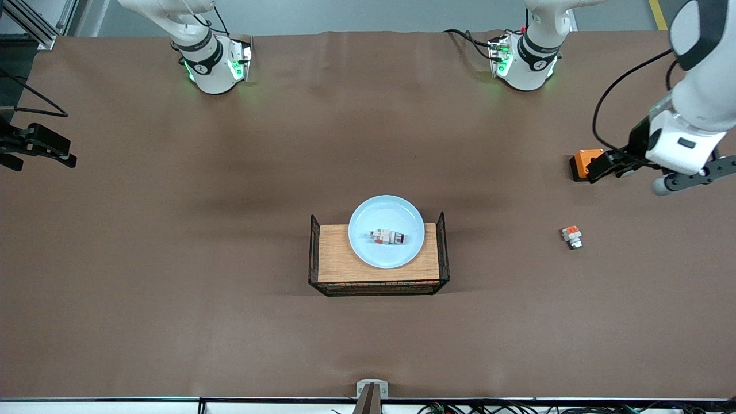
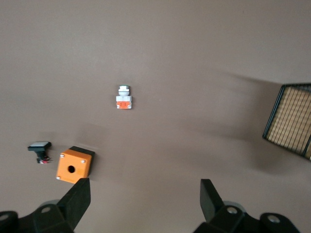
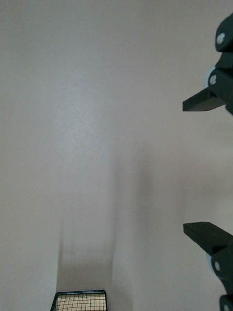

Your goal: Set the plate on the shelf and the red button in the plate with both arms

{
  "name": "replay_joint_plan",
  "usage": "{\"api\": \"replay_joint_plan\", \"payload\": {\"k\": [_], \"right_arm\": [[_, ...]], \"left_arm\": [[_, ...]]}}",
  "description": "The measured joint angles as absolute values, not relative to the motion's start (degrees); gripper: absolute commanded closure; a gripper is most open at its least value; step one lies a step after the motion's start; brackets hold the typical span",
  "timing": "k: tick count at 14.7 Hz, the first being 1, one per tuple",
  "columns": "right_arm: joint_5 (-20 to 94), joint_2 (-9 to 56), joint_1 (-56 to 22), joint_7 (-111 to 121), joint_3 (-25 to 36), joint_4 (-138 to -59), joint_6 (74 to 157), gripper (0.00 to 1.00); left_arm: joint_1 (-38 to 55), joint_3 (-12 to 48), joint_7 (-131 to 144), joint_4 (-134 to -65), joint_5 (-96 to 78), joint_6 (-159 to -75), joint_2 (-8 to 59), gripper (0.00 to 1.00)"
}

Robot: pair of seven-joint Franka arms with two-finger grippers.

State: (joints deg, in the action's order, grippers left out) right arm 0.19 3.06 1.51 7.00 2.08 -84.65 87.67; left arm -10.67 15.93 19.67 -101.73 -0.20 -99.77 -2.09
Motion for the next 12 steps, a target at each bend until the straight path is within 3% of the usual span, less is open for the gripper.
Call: {"api": "replay_joint_plan", "payload": {"k": [6,12], "right_arm": [[0.2,3.1,1.5,7.0,2.1,-84.6,87.7,0.0],[0.2,3.1,1.7,7.0,2.5,-84.6,87.7,0.0]], "left_arm": [[-15.1,15.6,10.8,-101.1,-1.8,-98.0,-4.5,0.01],[-13.5,14.6,10.2,-91.6,-1.8,-98.4,1.2,0.01]]}}
